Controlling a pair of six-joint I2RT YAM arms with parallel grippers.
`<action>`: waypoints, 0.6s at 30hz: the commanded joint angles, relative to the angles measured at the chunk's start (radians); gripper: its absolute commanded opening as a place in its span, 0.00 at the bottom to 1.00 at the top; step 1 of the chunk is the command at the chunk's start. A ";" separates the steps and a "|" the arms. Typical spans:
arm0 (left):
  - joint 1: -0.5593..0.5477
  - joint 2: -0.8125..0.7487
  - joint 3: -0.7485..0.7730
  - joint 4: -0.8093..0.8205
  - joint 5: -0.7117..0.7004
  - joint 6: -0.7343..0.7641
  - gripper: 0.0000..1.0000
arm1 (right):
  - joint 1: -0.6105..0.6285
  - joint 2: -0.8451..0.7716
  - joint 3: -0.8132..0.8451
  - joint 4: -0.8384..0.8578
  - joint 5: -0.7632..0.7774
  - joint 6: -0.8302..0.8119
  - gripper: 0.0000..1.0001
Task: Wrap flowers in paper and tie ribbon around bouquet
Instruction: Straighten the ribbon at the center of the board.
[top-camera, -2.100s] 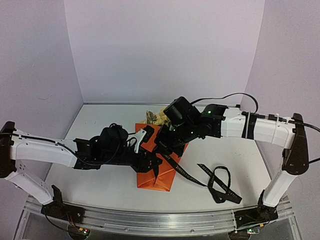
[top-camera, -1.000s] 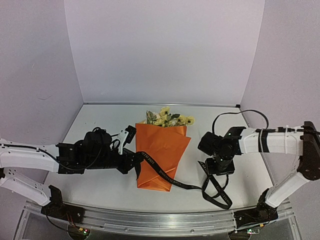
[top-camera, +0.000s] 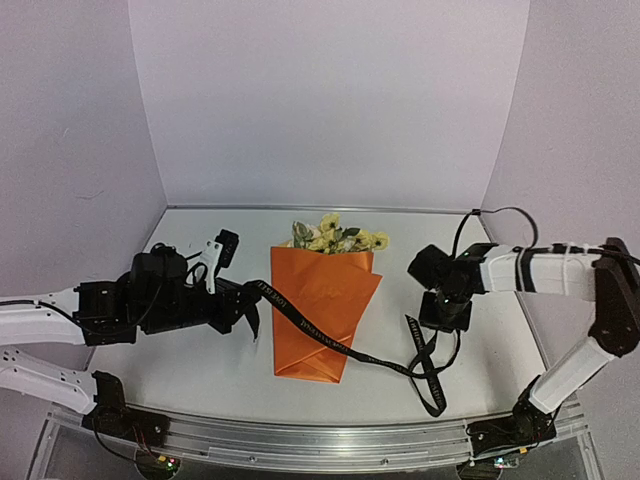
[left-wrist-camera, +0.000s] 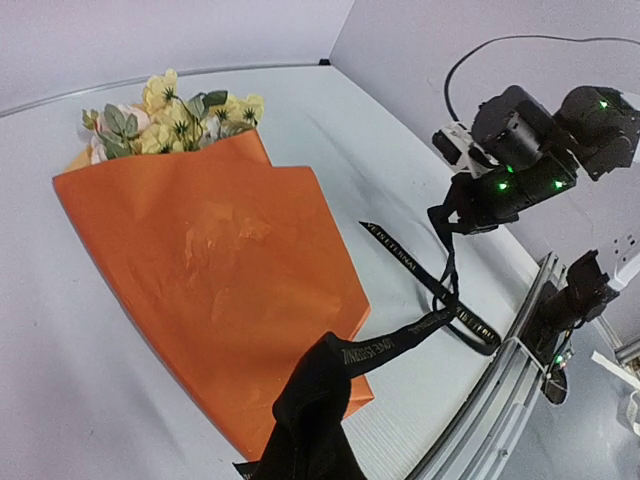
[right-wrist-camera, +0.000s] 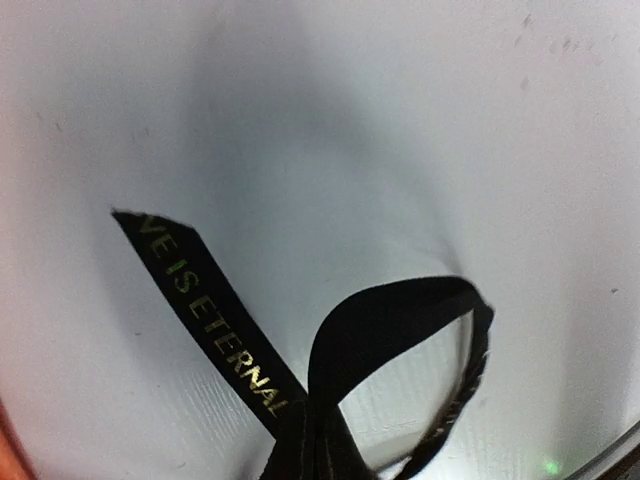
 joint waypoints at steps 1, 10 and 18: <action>0.002 -0.099 0.103 -0.038 -0.120 0.075 0.00 | -0.089 -0.211 0.071 -0.152 0.126 -0.115 0.00; 0.002 -0.214 0.237 -0.056 -0.387 0.198 0.00 | -0.286 -0.482 0.186 -0.268 0.180 -0.302 0.00; 0.022 -0.104 0.415 -0.286 -0.717 0.123 0.00 | -0.383 -0.559 0.379 -0.319 -0.166 -0.567 0.00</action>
